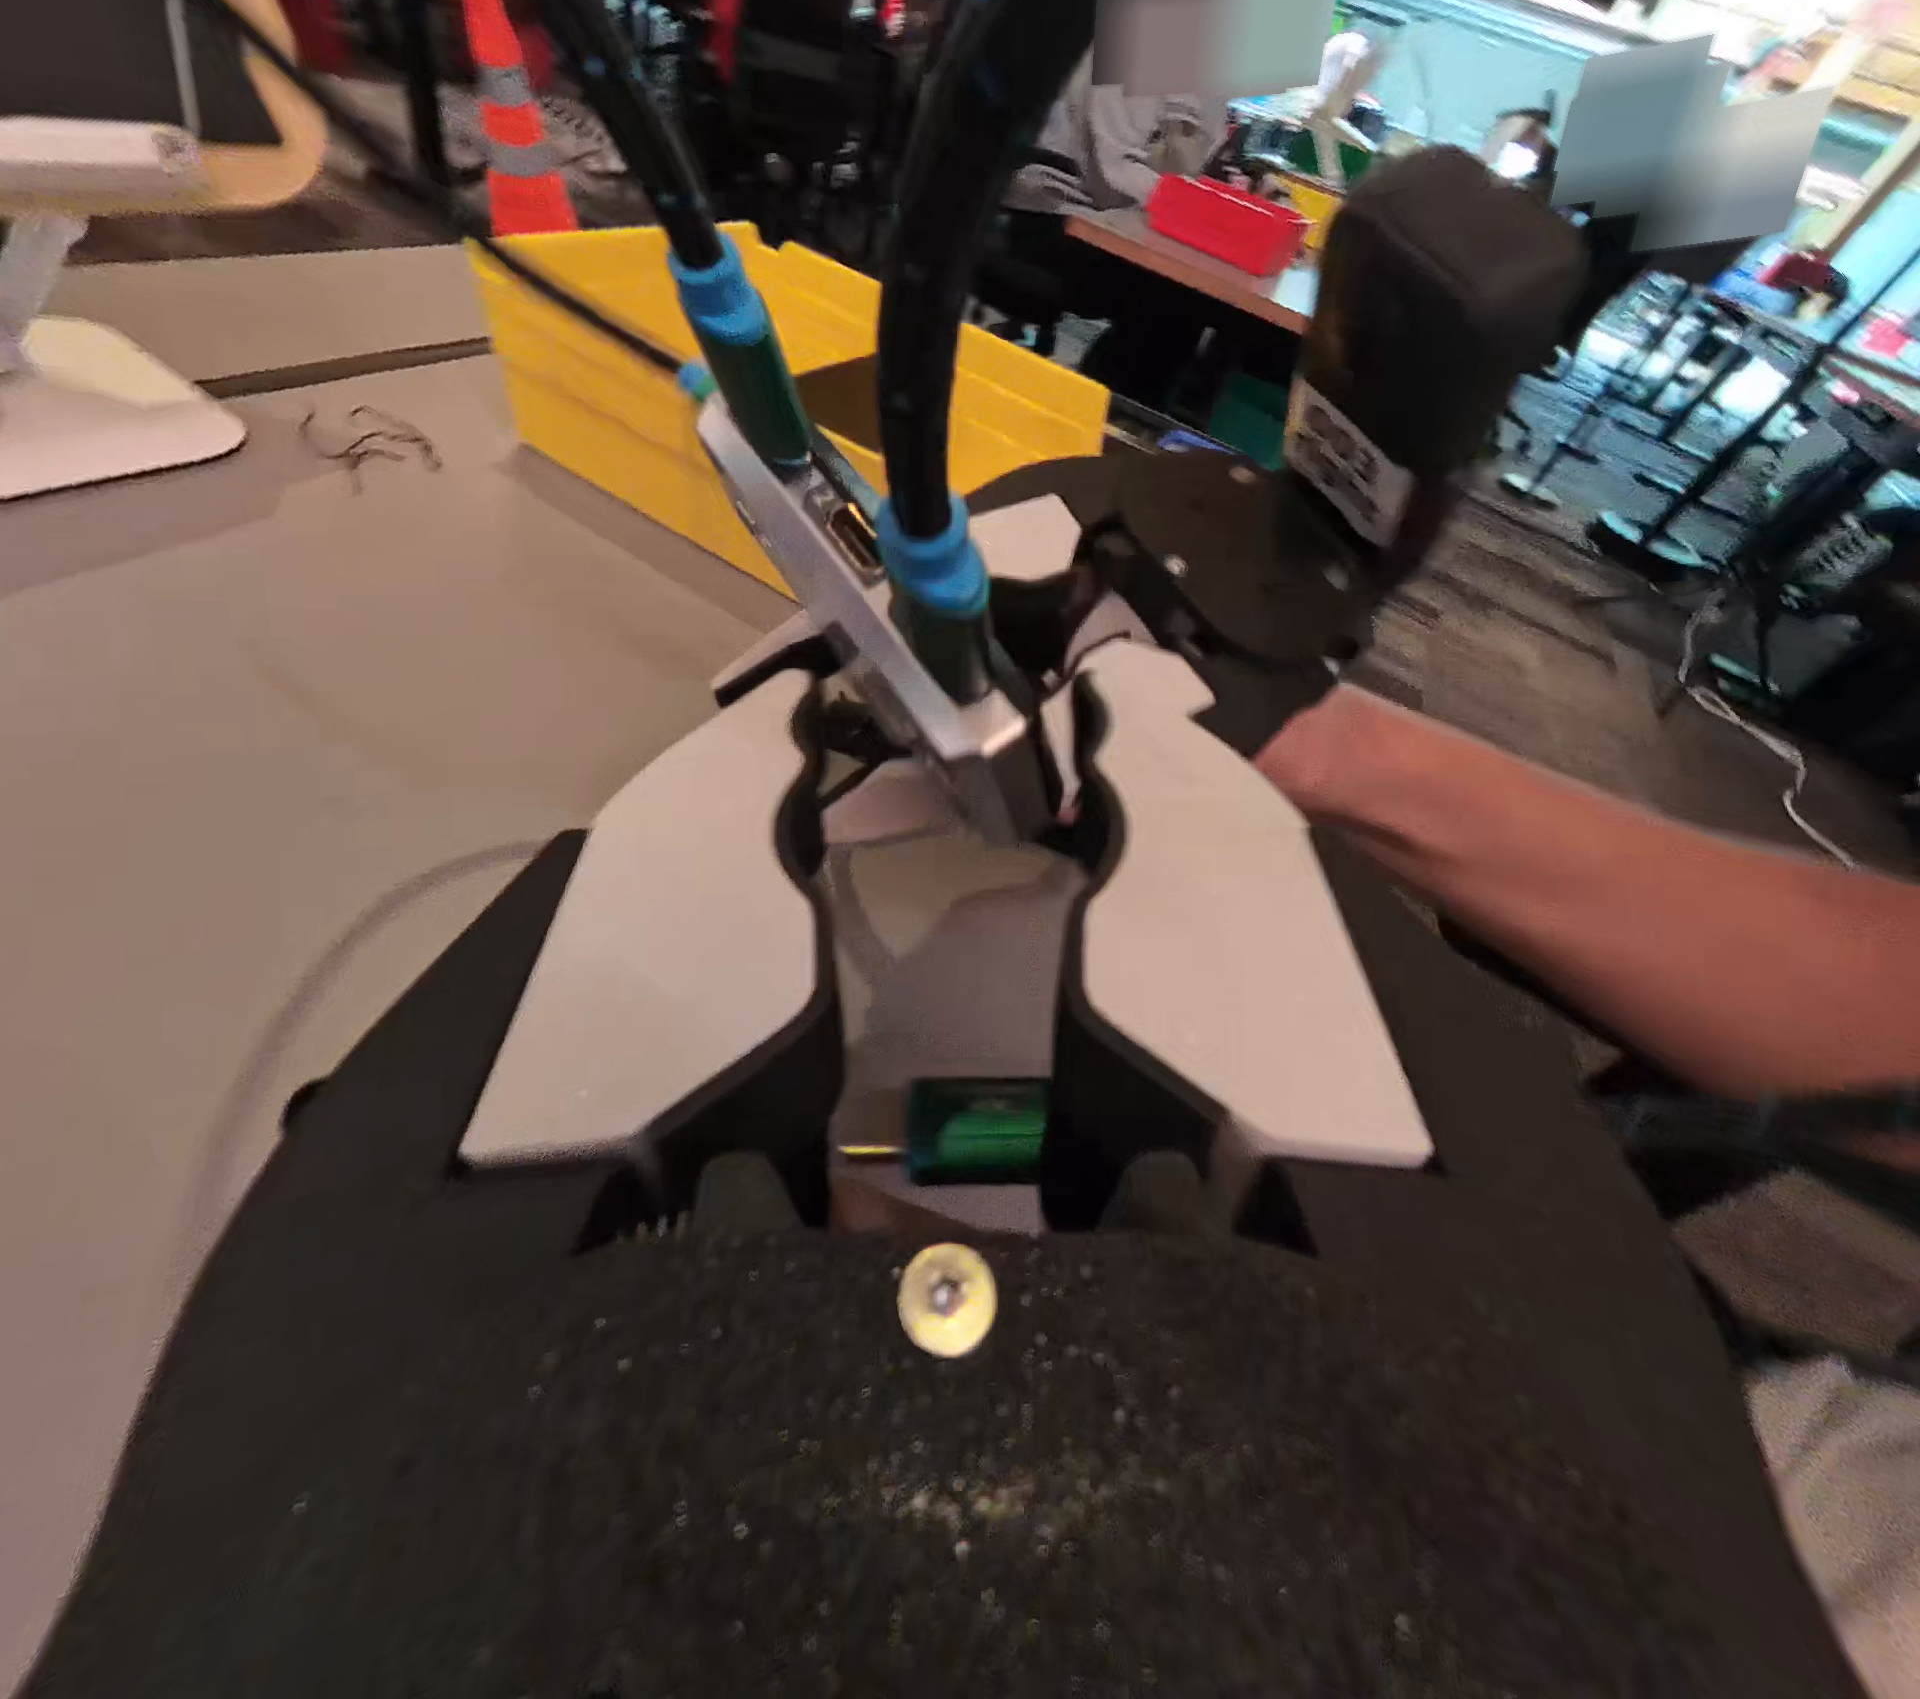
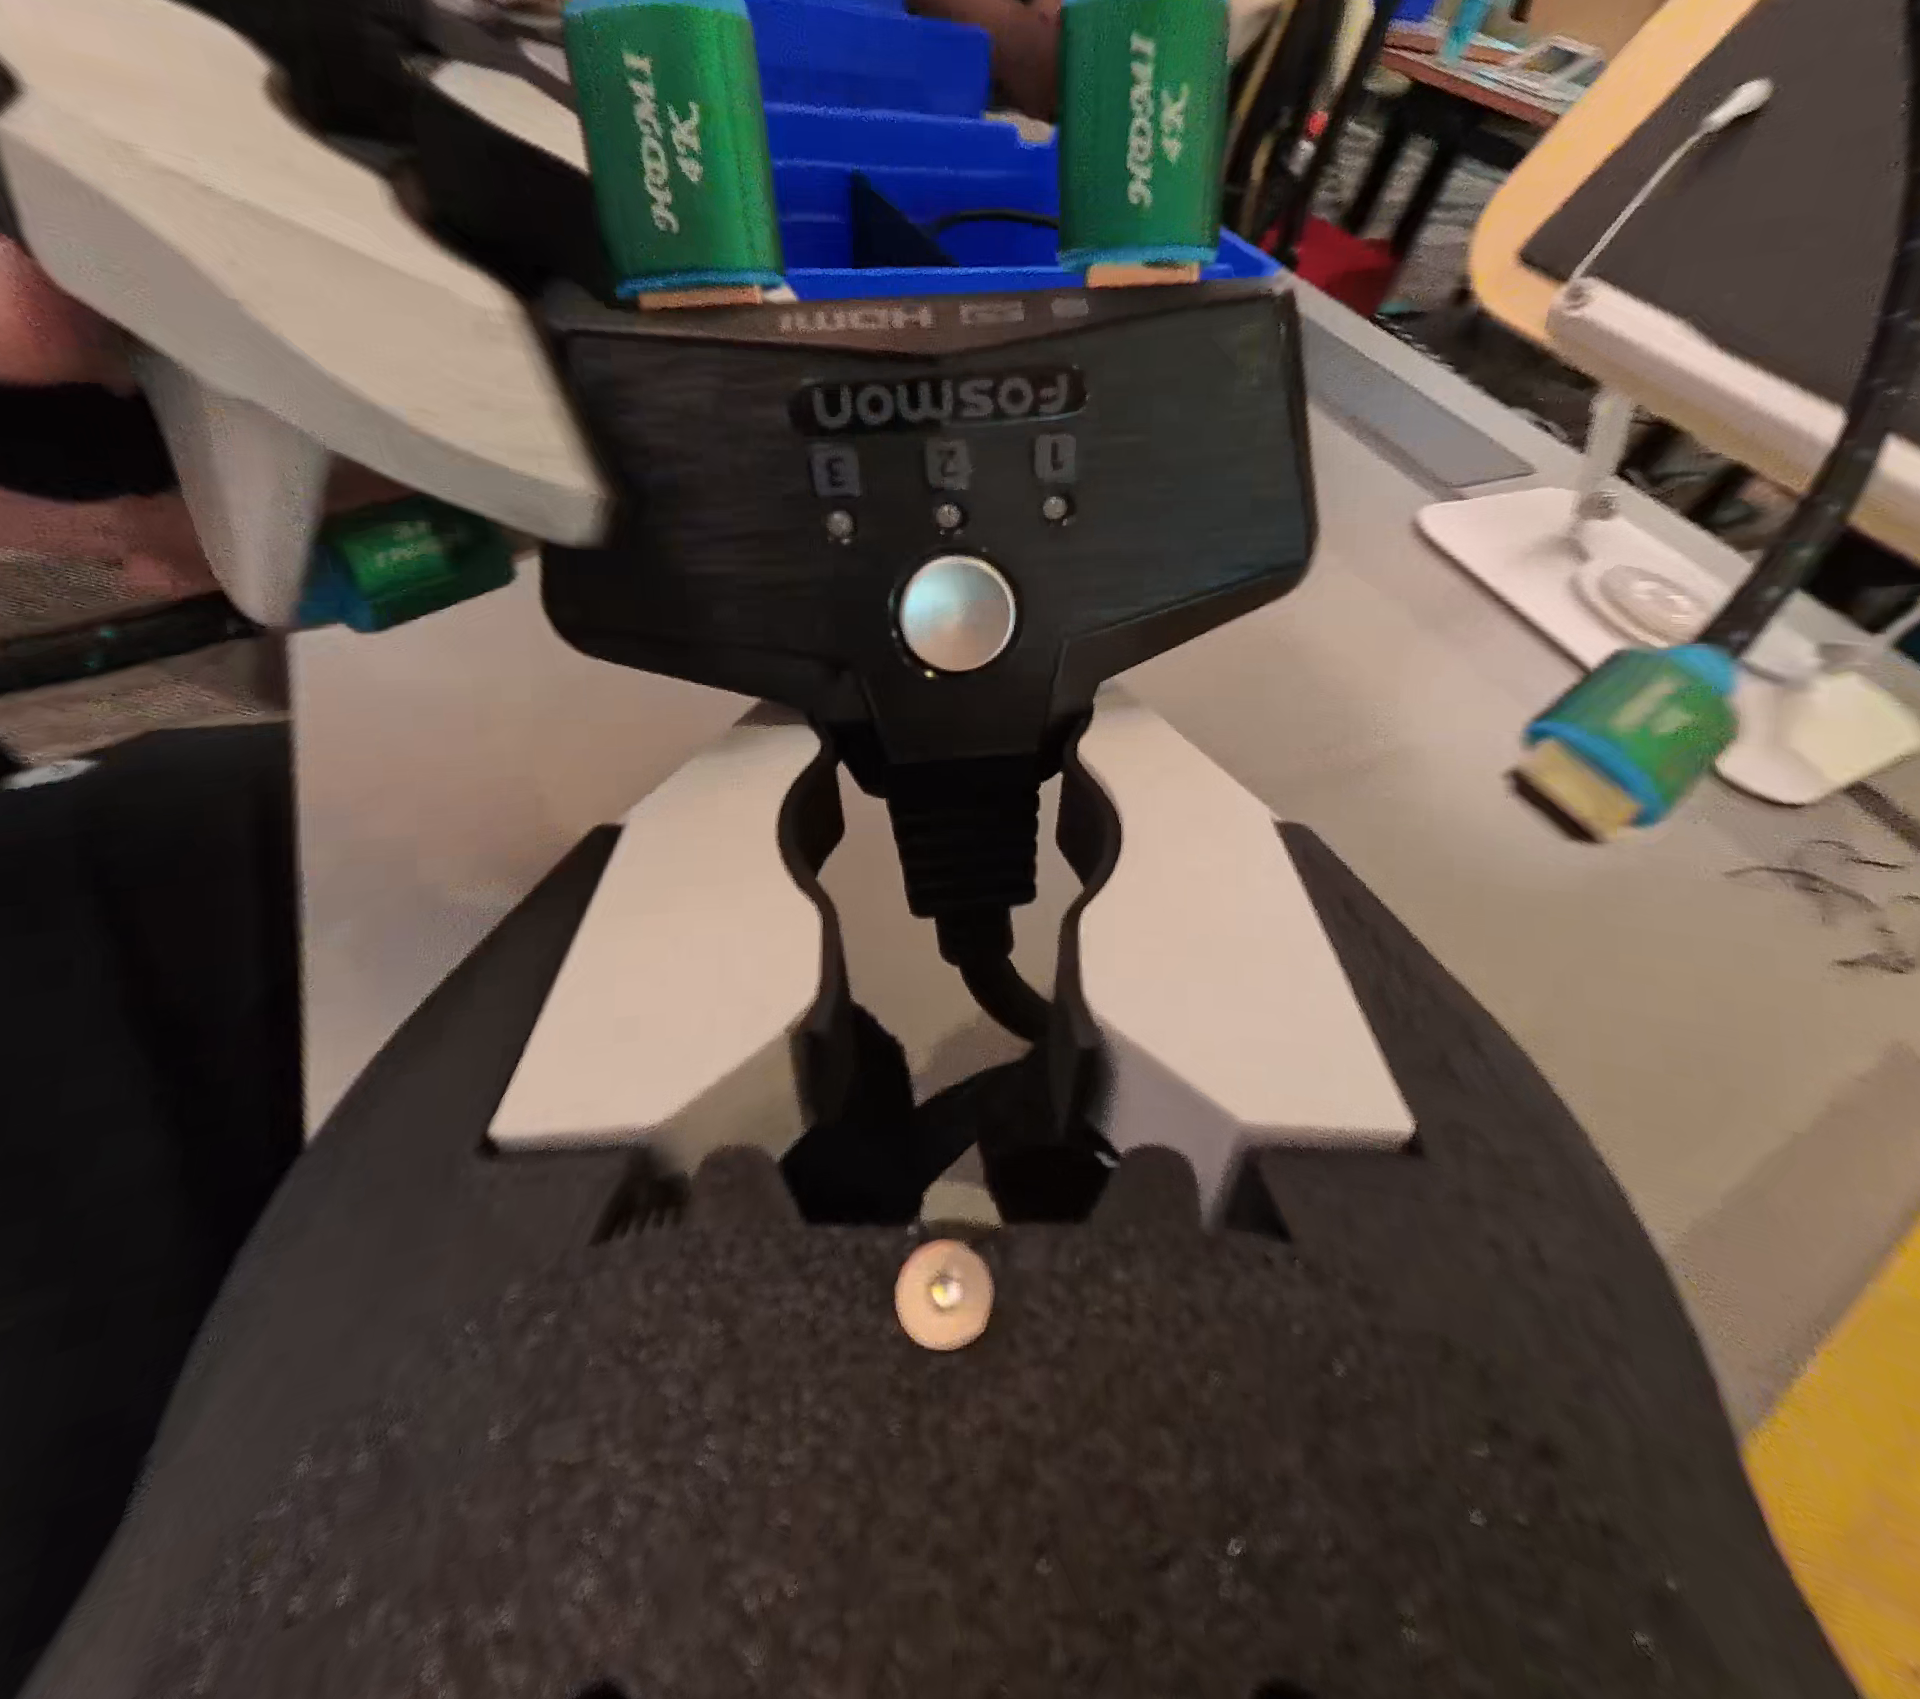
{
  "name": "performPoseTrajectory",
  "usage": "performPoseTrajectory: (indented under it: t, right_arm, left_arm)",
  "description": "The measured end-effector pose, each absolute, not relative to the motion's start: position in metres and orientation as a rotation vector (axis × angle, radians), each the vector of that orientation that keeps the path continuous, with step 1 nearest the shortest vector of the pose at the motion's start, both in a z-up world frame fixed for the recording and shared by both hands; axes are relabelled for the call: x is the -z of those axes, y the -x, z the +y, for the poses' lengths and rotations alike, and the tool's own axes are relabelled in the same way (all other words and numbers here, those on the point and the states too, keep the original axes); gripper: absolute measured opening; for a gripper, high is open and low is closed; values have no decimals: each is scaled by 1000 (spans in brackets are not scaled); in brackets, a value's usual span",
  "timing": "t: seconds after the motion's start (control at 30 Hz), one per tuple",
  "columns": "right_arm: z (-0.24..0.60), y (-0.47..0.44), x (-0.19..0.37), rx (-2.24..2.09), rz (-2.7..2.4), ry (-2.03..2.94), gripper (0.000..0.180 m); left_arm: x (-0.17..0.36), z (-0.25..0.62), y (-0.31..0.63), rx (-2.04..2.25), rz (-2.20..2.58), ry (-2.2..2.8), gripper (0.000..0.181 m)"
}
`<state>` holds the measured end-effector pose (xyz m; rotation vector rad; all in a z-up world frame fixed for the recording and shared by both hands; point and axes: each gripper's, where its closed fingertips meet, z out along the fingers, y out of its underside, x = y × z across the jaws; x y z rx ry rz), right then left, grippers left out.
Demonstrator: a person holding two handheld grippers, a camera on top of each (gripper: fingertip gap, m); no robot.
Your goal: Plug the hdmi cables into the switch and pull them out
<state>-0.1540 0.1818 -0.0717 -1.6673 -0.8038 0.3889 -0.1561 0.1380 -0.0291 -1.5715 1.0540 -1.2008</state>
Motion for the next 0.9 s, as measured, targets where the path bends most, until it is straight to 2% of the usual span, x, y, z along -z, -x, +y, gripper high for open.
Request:
performPoseTrajectory:
  t: [0.07, 0.27, 0.43, 0.53, 0.77, 0.9]
  right_arm:
    - [172, 149, 74, -498, -818, 1660, 37]
    - [154, 154, 64, -822, -816, 1633, 35]
    - [126, 173, 65, -1017, -941, 1593, 36]
    - [106, 183, 63, -1172, -1016, 1555, 39]
    - [57, 198, 58, -1583, -1194, 1494, 35]
    - [36, 198, 45, -1820, -1224, 1421, 35]
  left_arm:
    - [36, 132, 163, 1241, 1099, 1523, 69]
    - [46, 132, 168, 1415, 1081, 1517, 95]
    - [33, 134, 174, 1565, 1051, 1468, 97]
    - [28, 130, 181, 1620, 1091, 1402, 86]
    - [19, 102, 181, 1677, 1226, 1213, 86]
    - [19, 80, 171, 1704, 1342, 1149, 74]
